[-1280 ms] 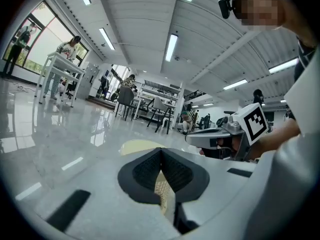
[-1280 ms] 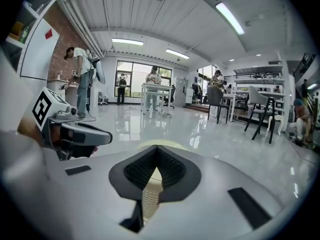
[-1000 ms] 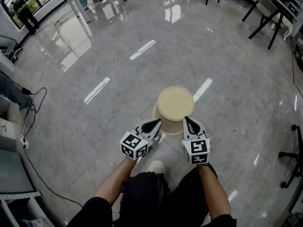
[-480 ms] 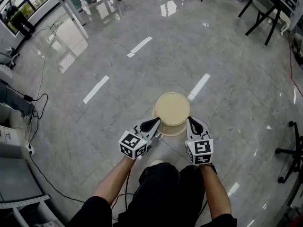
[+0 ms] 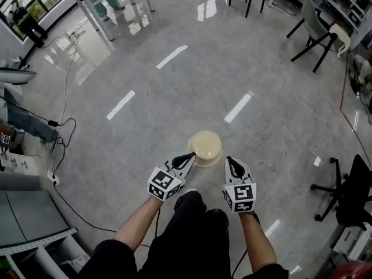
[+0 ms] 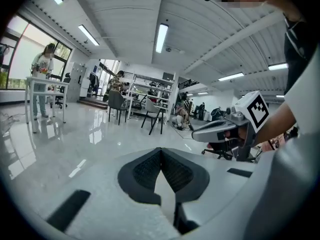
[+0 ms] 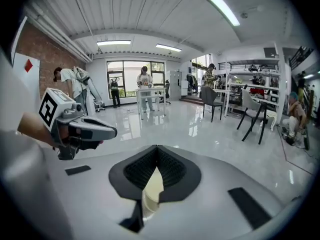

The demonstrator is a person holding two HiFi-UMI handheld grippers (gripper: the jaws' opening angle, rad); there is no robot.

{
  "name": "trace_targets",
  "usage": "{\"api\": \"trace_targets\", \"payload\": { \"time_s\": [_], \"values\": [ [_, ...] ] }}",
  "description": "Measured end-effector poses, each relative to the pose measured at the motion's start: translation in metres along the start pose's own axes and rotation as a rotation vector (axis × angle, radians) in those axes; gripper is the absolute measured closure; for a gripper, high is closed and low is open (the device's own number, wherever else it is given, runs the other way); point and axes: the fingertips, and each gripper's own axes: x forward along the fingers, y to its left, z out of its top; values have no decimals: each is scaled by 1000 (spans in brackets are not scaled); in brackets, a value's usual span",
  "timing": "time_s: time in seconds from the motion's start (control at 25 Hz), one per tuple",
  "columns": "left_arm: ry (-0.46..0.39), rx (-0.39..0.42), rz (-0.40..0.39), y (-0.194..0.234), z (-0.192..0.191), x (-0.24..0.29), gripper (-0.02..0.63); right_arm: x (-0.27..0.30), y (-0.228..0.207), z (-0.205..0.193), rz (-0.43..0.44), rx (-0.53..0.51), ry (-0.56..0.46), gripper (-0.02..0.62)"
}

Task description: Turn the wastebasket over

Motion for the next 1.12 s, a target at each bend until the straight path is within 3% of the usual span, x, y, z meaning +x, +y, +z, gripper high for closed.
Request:
{"api": "trace_targets", "payload": {
  "time_s": [0.24,0.44,0.76,1.0,1.12],
  "values": [
    [-24,37,-3,-73,140,-71,600,-116,27,126,8,38,-39,584],
    [-67,23,15,-135,215,-132,600,-212,63,181,13,87,-66,584],
    [-100,-80,76,-225,241,-212,600,-331,119,185,21,118,-74,584],
    [-93,21,74,-265,242,-248,600,-367,141,189,0,173,-106,584],
    [-91,49,79,-269,236,-269,600,-375,165,196,20,130,-120,586]
  ]
}}
